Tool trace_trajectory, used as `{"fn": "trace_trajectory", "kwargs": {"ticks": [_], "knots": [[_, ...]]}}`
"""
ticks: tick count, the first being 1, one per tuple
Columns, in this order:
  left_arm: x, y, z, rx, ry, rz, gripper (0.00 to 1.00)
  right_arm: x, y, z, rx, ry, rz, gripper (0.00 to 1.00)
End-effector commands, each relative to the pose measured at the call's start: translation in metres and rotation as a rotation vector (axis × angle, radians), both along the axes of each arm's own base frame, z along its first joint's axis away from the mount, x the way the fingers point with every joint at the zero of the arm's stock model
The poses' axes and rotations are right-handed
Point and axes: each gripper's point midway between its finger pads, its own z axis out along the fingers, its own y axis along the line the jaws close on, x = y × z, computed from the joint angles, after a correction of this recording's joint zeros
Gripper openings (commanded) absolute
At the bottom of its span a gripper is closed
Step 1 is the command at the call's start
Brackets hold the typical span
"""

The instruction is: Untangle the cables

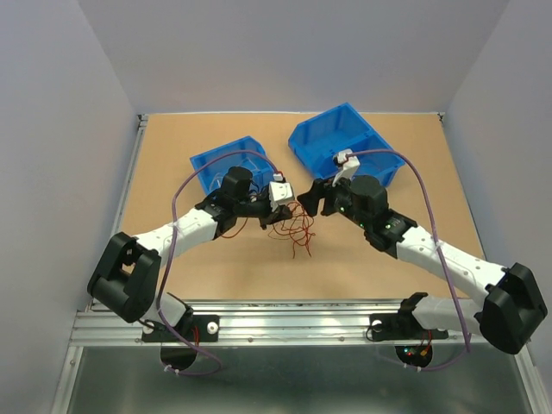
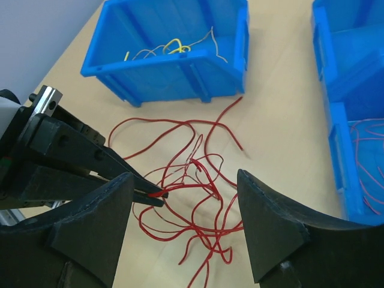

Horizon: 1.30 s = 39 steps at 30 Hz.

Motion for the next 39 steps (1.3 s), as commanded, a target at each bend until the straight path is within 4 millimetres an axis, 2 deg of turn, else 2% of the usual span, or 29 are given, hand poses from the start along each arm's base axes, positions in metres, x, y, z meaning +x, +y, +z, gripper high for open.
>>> {"fn": "trace_trajectory", "kwargs": {"ticks": [1,6,13,16,20,23,25,28,29,30,32,33,34,35,36,39], "knots": [[-0.003,-0.010,0.026,-0.053,-0.039,-0.065,0.00,-0.008,0.022,0.015,0.049,-0.049,0.139,0.75],[-0.001,-0.009,0.027,-0.054,-0.052,-0.056,0.00,0.000,0.027,0.001,0.046,0.000,0.117,0.74],[0.008,-0.005,0.025,-0.042,-0.074,0.001,0.00,0.003,0.034,-0.010,0.050,0.050,0.127,0.66],[0.014,-0.003,0.027,-0.043,-0.101,0.041,0.00,0.002,0.039,-0.013,0.059,0.073,0.139,0.54],[0.018,-0.002,0.028,-0.043,-0.116,0.062,0.00,0.003,0.041,-0.016,0.061,0.087,0.142,0.31],[0.018,-0.002,0.026,-0.040,-0.113,0.058,0.00,0.003,0.039,-0.014,0.061,0.079,0.136,0.21],[0.018,-0.002,0.025,-0.037,-0.113,0.054,0.01,0.004,0.034,-0.011,0.061,0.066,0.112,0.10],[0.017,-0.002,0.024,-0.033,-0.112,0.049,0.05,0.004,0.030,-0.003,0.067,0.044,0.096,0.01],[0.017,-0.002,0.025,-0.033,-0.118,0.046,0.08,0.005,0.028,-0.002,0.067,0.040,0.088,0.00],[0.017,-0.002,0.025,-0.034,-0.118,0.045,0.18,0.006,0.026,-0.002,0.067,0.037,0.073,0.01],[0.016,-0.002,0.025,-0.034,-0.123,0.043,0.22,0.006,0.022,0.001,0.069,0.025,0.054,0.00],[0.016,-0.001,0.027,-0.036,-0.127,0.046,0.16,0.004,0.021,0.006,0.077,0.016,0.061,0.09],[0.016,-0.001,0.027,-0.036,-0.127,0.046,0.13,0.003,0.022,0.005,0.077,0.018,0.067,0.09],[0.015,-0.002,0.026,-0.035,-0.124,0.045,0.10,0.002,0.024,0.005,0.079,0.019,0.077,0.22],[0.016,-0.002,0.025,-0.034,-0.123,0.045,0.07,0.001,0.025,0.004,0.078,0.025,0.086,0.27],[0.016,-0.002,0.025,-0.032,-0.122,0.048,0.05,0.000,0.031,0.001,0.076,0.039,0.117,0.43]]}}
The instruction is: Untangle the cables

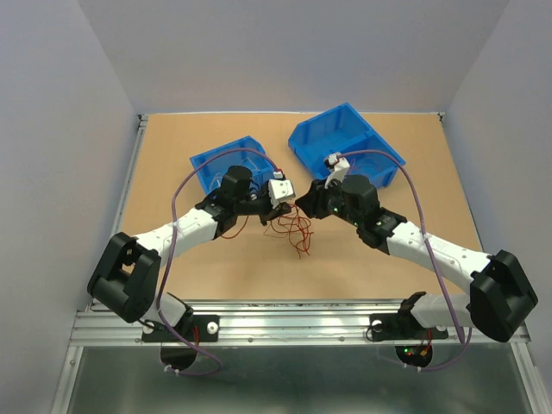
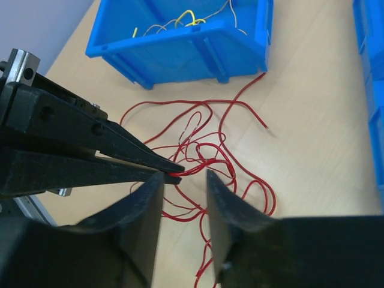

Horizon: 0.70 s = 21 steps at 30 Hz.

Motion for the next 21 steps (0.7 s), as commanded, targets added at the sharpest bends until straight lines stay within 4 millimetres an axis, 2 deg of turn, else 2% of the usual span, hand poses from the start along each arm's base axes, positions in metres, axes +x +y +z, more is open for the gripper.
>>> {"fn": "trace_trajectory", "kwargs": {"ticks": [1,4,9,14,21], "knots": [[0.001,-0.004,0.021,-0.042,-0.068,-0.015,0.02,0.004,0.010,0.025,0.053,-0.051,0.035,0.46],[0.000,-0.005,0.020,-0.040,-0.066,-0.019,0.00,0.006,0.013,0.019,0.053,-0.032,0.040,0.53],[-0.004,-0.006,0.020,-0.038,-0.075,-0.034,0.00,0.009,0.016,0.012,0.048,-0.013,0.038,0.58],[-0.010,-0.008,0.021,-0.037,-0.089,-0.052,0.00,0.012,0.017,0.006,0.042,0.003,0.023,0.57],[-0.015,-0.009,0.023,-0.037,-0.106,-0.067,0.00,0.014,0.016,0.004,0.043,0.011,0.007,0.49]]}}
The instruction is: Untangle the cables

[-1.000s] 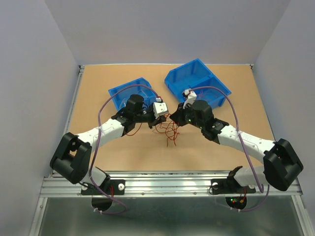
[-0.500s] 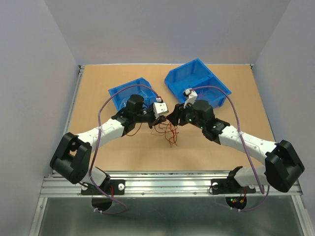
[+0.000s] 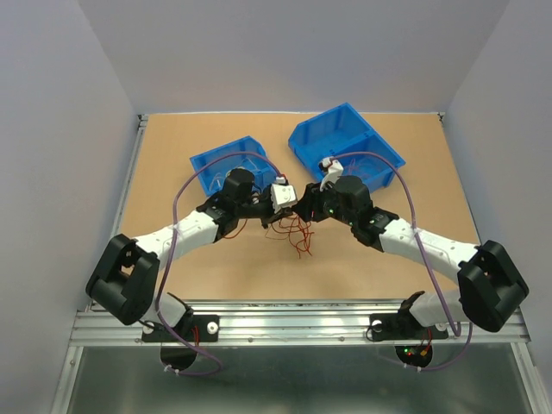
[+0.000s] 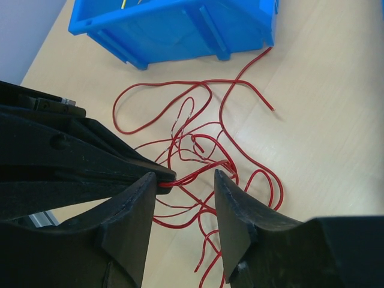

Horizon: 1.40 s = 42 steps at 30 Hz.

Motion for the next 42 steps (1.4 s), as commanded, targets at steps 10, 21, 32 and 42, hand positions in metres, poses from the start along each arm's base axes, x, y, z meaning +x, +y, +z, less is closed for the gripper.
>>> {"fn": "trace_trajectory", "kwargs": {"ticks": [10,21,32,42], "knots": [[-0.010,-0.003,0.031,-0.062,-0.122,-0.030,0.00,0.018,0.013,0.026,0.060,-0.048,-0.017,0.21],[-0.009,-0.001,0.036,-0.073,-0.146,-0.010,0.52,0.016,-0.014,0.058,0.074,-0.157,-0.101,0.00],[-0.004,0.005,0.048,-0.105,-0.187,0.045,0.63,0.007,-0.025,0.079,0.096,-0.220,-0.110,0.00],[0.002,0.012,0.060,-0.140,-0.196,0.114,0.73,-0.005,-0.040,0.107,0.176,-0.308,-0.140,0.01]]}}
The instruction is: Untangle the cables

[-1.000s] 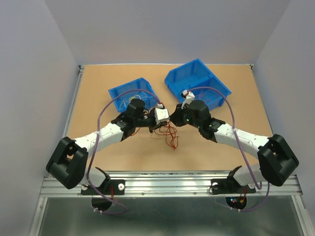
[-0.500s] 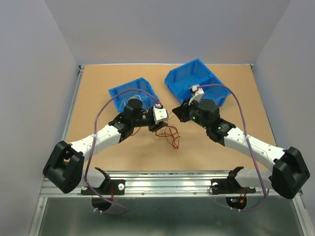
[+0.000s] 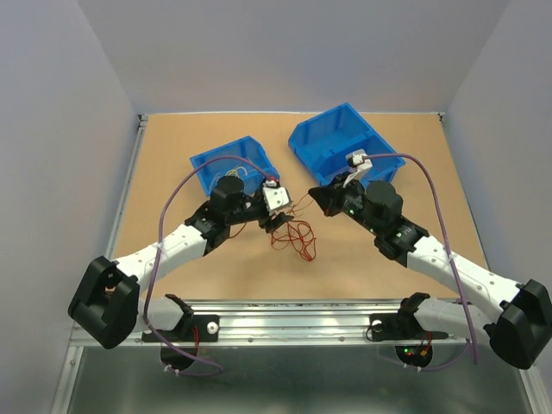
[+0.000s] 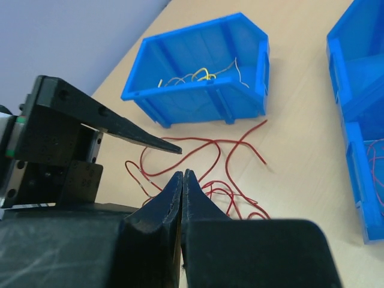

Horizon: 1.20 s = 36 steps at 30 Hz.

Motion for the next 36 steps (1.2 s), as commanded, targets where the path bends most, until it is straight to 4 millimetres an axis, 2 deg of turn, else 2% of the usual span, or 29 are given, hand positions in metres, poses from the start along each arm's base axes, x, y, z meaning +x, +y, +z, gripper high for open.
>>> {"fn": "trace_trajectory", "kwargs": {"ticks": [1,3,4,5,7,9,13,14,16,17,18,19,21,23,24,25,26,27,28,29,30,31,32,33,35,36], "knots": [[0.006,0.002,0.021,-0.058,-0.055,0.031,0.74,0.010,-0.019,0.024,0.053,-0.083,-0.117,0.01],[-0.008,0.001,0.029,-0.091,-0.046,-0.037,0.77,0.018,-0.034,0.019,0.050,-0.069,-0.216,0.00],[-0.009,0.005,0.034,-0.109,-0.038,-0.049,0.90,0.019,-0.037,0.020,0.052,-0.068,-0.235,0.00],[-0.018,0.008,0.047,-0.145,-0.034,-0.087,0.98,0.020,-0.039,0.020,0.053,-0.068,-0.246,0.01],[-0.016,0.023,0.066,-0.189,-0.063,-0.059,0.99,0.020,-0.040,0.024,0.058,-0.077,-0.251,0.00],[-0.012,0.033,0.077,-0.229,-0.075,-0.017,0.99,0.019,-0.039,0.034,0.061,-0.102,-0.236,0.00],[-0.002,0.055,0.094,-0.310,-0.110,0.082,0.99,0.010,-0.030,0.079,0.113,-0.171,-0.161,0.01],[-0.001,0.058,0.097,-0.321,-0.119,0.099,0.99,0.008,-0.028,0.102,0.144,-0.205,-0.148,0.01],[0.004,0.063,0.100,-0.340,-0.127,0.139,0.99,0.005,-0.026,0.124,0.171,-0.233,-0.130,0.01],[0.008,0.065,0.098,-0.341,-0.125,0.160,0.99,0.003,-0.026,0.154,0.210,-0.274,-0.126,0.01],[0.010,0.066,0.099,-0.346,-0.129,0.168,0.99,0.006,-0.024,0.162,0.215,-0.282,-0.126,0.01],[0.013,0.067,0.098,-0.346,-0.122,0.181,0.99,0.004,-0.026,0.194,0.255,-0.327,-0.127,0.01],[0.024,0.071,0.096,-0.349,-0.110,0.239,0.99,0.007,-0.025,0.220,0.283,-0.360,-0.135,0.00],[0.035,0.077,0.095,-0.357,-0.105,0.302,0.99,0.022,-0.019,0.230,0.274,-0.370,-0.160,0.01],[0.039,0.080,0.094,-0.358,-0.099,0.325,0.99,0.024,-0.022,0.256,0.302,-0.408,-0.179,0.00],[0.043,0.083,0.094,-0.362,-0.096,0.345,0.99,0.042,-0.019,0.249,0.271,-0.396,-0.229,0.01],[0.048,0.088,0.094,-0.367,-0.092,0.371,0.99,0.049,-0.020,0.254,0.267,-0.403,-0.259,0.01],[0.051,0.090,0.093,-0.372,-0.083,0.386,0.99,0.055,-0.023,0.267,0.275,-0.423,-0.291,0.01],[0.054,0.092,0.093,-0.373,-0.076,0.395,0.99,0.066,-0.026,0.267,0.246,-0.430,-0.345,0.00],[0.057,0.094,0.092,-0.377,-0.064,0.404,0.98,0.084,-0.019,0.253,0.206,-0.413,-0.368,0.01],[0.059,0.095,0.091,-0.375,-0.061,0.406,0.98,0.094,-0.018,0.249,0.186,-0.410,-0.391,0.01],[0.059,0.095,0.090,-0.372,-0.060,0.405,0.98,0.102,-0.022,0.256,0.180,-0.425,-0.418,0.01],[0.061,0.094,0.088,-0.369,-0.055,0.406,0.98,0.110,-0.021,0.253,0.164,-0.424,-0.429,0.01],[0.063,0.095,0.086,-0.364,-0.053,0.410,0.98,0.125,-0.016,0.239,0.134,-0.406,-0.441,0.01],[0.066,0.095,0.081,-0.354,-0.043,0.418,0.98,0.143,-0.023,0.236,0.120,-0.408,-0.482,0.00],[0.068,0.096,0.081,-0.353,-0.045,0.421,0.98,0.158,-0.022,0.221,0.099,-0.386,-0.494,0.01]]}}
